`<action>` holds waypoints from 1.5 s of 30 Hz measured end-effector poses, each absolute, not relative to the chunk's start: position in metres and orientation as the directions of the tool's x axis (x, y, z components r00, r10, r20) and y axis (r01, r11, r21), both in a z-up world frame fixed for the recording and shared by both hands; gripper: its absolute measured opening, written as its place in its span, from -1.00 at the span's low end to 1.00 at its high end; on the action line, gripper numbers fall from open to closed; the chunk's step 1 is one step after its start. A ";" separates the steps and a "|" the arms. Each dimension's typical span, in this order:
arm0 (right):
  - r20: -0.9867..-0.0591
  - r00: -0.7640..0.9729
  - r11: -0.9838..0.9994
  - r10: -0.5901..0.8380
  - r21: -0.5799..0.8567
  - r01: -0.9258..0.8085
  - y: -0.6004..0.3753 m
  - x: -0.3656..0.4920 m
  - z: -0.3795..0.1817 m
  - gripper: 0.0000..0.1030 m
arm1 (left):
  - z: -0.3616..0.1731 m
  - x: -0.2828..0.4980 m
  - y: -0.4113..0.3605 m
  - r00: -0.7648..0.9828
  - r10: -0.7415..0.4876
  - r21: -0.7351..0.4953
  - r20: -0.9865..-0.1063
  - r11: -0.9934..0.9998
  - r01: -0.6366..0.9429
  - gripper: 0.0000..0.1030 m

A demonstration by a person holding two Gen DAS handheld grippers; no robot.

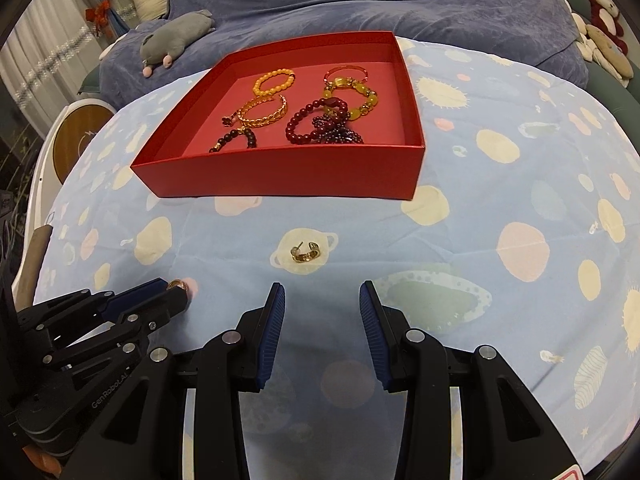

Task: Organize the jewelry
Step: 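Grasp the gold hoop earring with the left tool while the right tool grasps the small gold ring, then carry the earring and ring down into the red box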

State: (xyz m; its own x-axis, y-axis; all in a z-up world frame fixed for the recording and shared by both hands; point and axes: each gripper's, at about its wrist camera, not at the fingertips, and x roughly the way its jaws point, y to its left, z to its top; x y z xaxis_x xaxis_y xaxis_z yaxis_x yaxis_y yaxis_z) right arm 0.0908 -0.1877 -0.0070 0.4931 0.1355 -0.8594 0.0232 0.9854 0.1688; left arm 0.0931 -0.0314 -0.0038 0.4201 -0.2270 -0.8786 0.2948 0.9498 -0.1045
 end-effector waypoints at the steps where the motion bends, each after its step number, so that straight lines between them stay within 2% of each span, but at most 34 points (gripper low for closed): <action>1: -0.859 0.493 0.985 0.138 0.170 0.021 -0.186 0.094 -0.008 -0.25 | -0.004 0.095 -0.029 0.422 -0.225 -0.105 -0.878 0.951 0.290 -0.65; 5: -0.861 0.489 0.986 0.140 0.168 0.012 -0.181 0.107 -0.011 -0.25 | -0.003 0.100 -0.022 0.427 -0.223 -0.109 -0.876 0.956 0.274 -0.65; 10: -0.861 0.486 0.985 0.150 0.172 0.000 -0.178 0.114 -0.015 -0.35 | -0.004 0.106 -0.020 0.430 -0.222 -0.110 -0.875 0.957 0.270 -0.65; 15: -0.867 0.474 0.986 0.151 0.167 -0.009 -0.177 0.118 -0.019 -0.69 | -0.006 0.109 -0.020 0.429 -0.225 -0.114 -0.875 0.957 0.268 -0.65; 28: -0.847 0.504 0.981 0.170 0.194 -0.005 -0.181 0.109 0.000 -0.69 | 0.003 0.108 -0.019 0.430 -0.237 -0.128 -0.871 0.955 0.267 -0.65; 36: -0.810 0.555 0.974 0.188 0.225 -0.001 -0.191 0.102 0.038 -0.69 | 0.038 0.112 -0.022 0.467 -0.268 -0.144 -0.843 0.948 0.283 -0.65; 45: -0.764 0.614 0.971 0.196 0.239 -0.012 -0.200 0.141 0.075 -0.69 | 0.082 0.155 -0.037 0.526 -0.294 -0.132 -0.798 0.937 0.323 -0.65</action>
State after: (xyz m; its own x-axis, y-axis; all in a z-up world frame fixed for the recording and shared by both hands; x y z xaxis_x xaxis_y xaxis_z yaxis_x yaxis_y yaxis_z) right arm 0.1407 -0.1998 0.0752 0.6144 0.1956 -0.7644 -0.0122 0.9710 0.2387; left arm 0.1545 -0.0373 0.0822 0.5260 -0.2936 -0.7982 0.3229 0.9372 -0.1320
